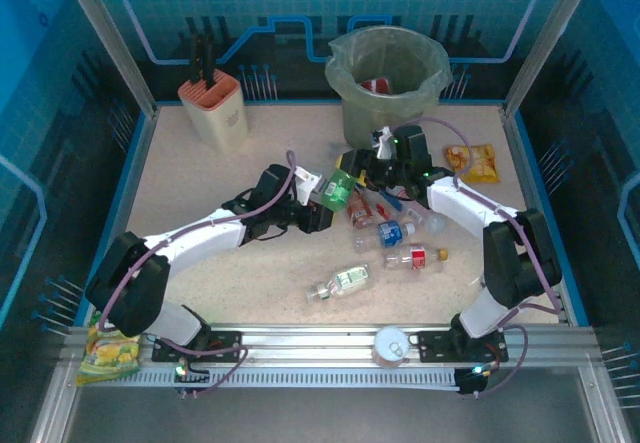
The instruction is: Put the plastic bottles in the bin
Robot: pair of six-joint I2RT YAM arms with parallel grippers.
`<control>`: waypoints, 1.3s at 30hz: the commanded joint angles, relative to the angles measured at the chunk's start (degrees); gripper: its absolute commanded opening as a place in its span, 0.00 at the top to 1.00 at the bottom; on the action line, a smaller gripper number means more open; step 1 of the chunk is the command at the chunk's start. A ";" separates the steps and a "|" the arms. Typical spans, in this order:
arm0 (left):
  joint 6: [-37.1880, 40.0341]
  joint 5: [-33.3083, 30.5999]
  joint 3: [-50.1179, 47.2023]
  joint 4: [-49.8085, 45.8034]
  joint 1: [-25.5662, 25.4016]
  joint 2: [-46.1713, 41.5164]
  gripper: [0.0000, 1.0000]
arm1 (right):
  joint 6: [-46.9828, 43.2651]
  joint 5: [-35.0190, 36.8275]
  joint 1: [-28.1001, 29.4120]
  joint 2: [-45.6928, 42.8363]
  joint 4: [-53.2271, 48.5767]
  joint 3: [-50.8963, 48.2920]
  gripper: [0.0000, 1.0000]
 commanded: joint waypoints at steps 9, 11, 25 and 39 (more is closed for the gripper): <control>1.79 2.36 4.35 -0.45 -0.26 0.46 0.88 | -3.12 0.82 -2.09 -3.53 -3.78 4.52 0.60; 1.73 2.34 4.98 -0.78 -0.23 0.44 0.78 | -4.17 1.16 -2.30 -4.18 -5.18 5.97 0.64; 3.07 -0.53 2.27 -10.69 -1.54 -8.76 0.01 | -27.85 7.99 -5.41 -3.22 -24.85 32.60 0.71; 2.67 -9.48 4.98 -29.13 -10.47 -11.59 0.03 | -45.50 22.86 -9.09 12.57 -26.31 64.05 0.93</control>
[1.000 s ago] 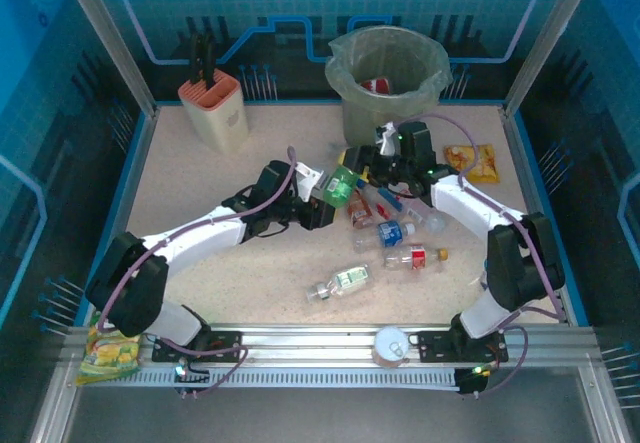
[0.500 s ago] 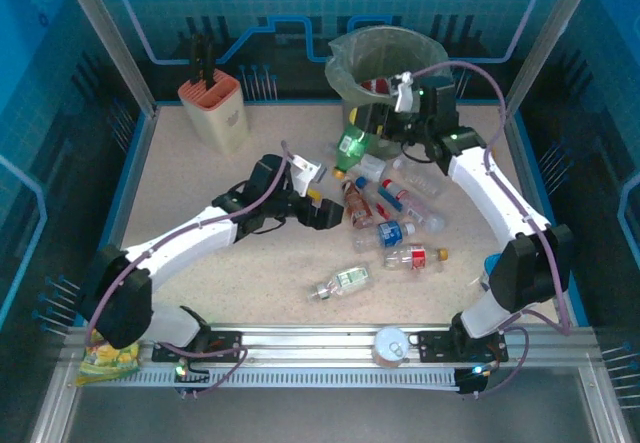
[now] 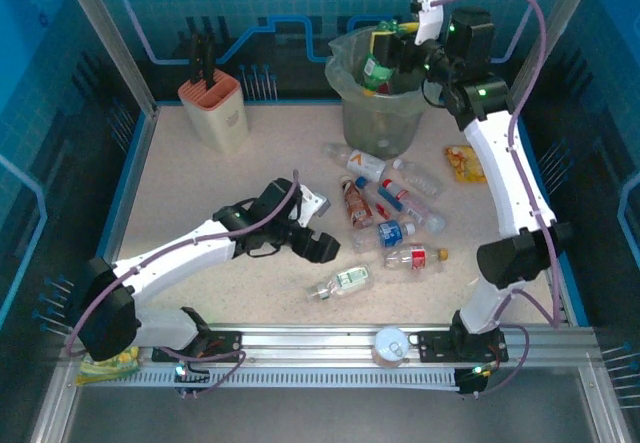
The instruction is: Put the plastic bottles in the bin
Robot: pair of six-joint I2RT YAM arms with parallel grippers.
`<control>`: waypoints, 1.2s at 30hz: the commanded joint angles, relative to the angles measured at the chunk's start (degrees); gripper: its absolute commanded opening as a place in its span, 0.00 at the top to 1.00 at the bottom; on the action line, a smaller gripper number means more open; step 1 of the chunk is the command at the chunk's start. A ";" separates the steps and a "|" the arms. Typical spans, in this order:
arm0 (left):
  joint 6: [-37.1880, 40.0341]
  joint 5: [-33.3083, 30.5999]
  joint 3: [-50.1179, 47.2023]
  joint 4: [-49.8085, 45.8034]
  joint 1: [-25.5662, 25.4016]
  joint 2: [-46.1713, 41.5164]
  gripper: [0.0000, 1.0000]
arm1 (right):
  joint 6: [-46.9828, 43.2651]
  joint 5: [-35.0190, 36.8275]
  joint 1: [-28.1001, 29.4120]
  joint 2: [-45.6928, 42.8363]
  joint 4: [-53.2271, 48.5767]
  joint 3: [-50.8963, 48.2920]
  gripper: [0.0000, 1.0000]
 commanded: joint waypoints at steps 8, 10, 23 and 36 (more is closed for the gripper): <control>-1.69 -3.75 3.93 -8.86 -7.88 0.81 0.03 | -6.16 13.95 -3.00 21.45 -5.15 24.69 0.93; -1.74 -4.76 4.35 -9.10 -9.73 1.82 0.01 | -5.10 12.75 -3.02 25.17 -7.38 28.92 0.93; -3.22 -6.36 1.72 -6.87 -15.43 8.37 0.01 | -1.32 6.10 -2.59 35.29 -13.10 30.75 0.90; -0.58 -9.41 1.02 -9.10 -17.81 12.59 0.01 | -0.79 7.38 -2.62 35.70 -15.66 31.15 0.30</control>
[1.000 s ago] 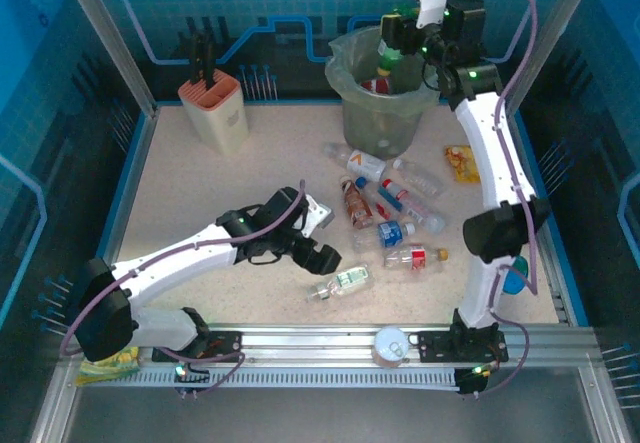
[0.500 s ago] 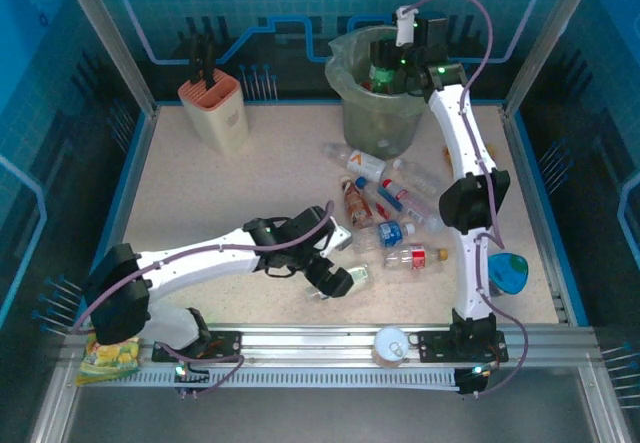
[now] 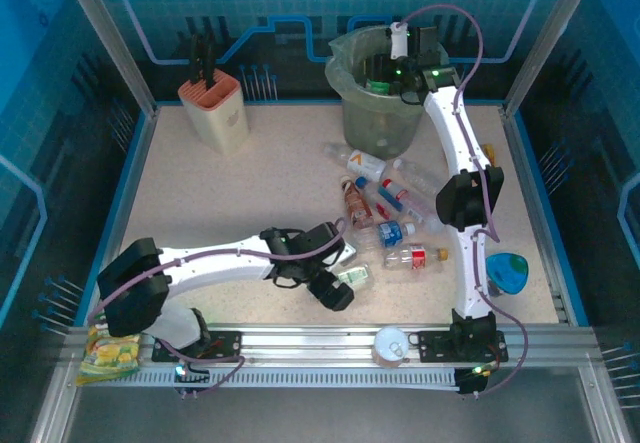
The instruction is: Put the plastic bottles in the bin
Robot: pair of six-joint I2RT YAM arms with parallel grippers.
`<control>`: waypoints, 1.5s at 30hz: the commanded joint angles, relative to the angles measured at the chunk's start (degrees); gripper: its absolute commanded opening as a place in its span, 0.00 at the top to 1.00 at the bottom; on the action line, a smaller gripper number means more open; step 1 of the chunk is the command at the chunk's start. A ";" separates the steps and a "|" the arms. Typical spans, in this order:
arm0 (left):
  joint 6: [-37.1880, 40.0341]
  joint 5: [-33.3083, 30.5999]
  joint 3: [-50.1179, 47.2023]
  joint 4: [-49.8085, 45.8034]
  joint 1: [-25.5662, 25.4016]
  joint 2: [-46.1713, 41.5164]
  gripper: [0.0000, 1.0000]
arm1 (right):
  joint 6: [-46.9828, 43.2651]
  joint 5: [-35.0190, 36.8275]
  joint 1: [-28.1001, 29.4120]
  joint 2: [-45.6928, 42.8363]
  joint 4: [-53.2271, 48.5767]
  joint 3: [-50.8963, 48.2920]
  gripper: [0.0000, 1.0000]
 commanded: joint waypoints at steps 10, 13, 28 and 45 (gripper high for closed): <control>3.11 -2.63 -1.31 -4.94 -0.90 3.62 0.03 | 0.32 1.67 -0.67 -2.32 -0.98 4.08 0.05; 3.84 -3.60 -1.23 -5.82 -0.90 4.61 0.08 | 1.54 0.41 -1.21 -4.92 -1.13 4.14 0.05; 3.53 -7.59 1.75 -7.34 -0.86 9.54 0.55 | 5.15 -11.28 -2.11 -26.79 -2.45 -13.19 0.05; -5.73 -14.02 0.97 -0.79 5.76 -3.75 0.87 | 9.67 -16.36 2.72 -49.97 -0.57 -52.49 0.07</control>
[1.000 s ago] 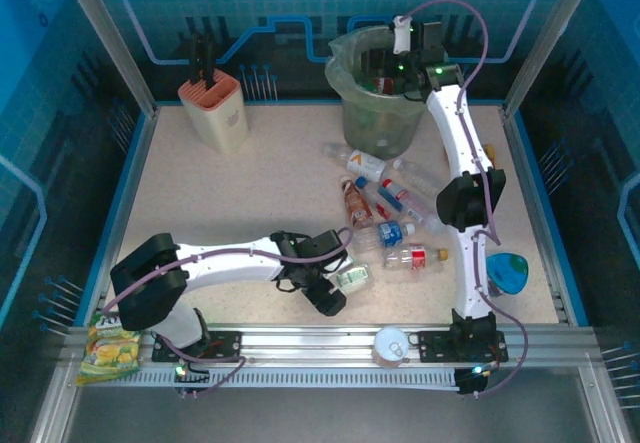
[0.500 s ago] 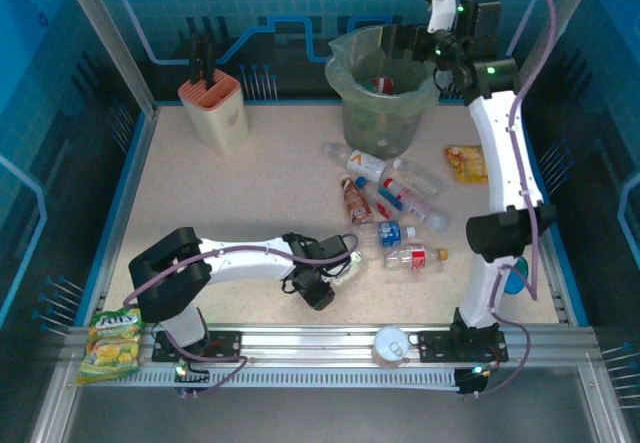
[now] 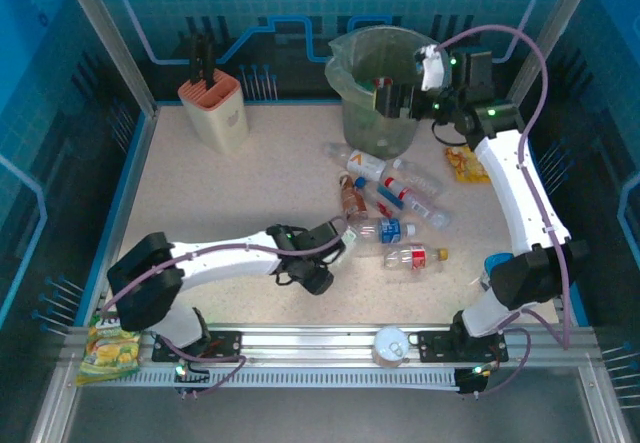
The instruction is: Put the plastic bottles in the bin
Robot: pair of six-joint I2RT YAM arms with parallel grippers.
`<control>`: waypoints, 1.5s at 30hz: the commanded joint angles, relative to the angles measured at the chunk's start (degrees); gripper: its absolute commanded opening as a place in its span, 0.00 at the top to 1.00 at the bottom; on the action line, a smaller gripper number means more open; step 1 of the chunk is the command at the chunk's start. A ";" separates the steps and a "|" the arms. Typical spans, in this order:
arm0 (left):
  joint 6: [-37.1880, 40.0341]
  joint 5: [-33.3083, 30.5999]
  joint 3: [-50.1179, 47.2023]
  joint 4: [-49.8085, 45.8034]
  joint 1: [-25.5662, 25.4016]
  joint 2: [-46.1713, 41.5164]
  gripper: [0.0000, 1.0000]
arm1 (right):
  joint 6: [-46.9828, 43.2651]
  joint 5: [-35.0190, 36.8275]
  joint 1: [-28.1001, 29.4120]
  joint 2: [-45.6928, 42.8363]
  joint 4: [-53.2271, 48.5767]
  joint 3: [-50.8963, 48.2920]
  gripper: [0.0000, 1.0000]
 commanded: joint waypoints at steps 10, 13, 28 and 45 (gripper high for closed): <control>-6.86 22.44 -1.15 25.27 14.13 -6.72 1.00 | 8.63 -3.82 6.60 -11.81 6.19 -19.50 0.08; -7.77 33.18 -0.24 29.62 16.31 -5.41 1.00 | 11.18 -6.85 8.01 -12.21 11.85 -23.17 0.07; -14.25 40.62 -4.93 46.19 18.40 -5.20 1.00 | 16.73 -5.78 9.71 -5.92 12.73 -23.13 0.03; -10.79 26.91 -1.64 43.14 18.41 -6.87 0.83 | 17.59 -3.99 10.14 -4.42 11.71 -21.06 0.53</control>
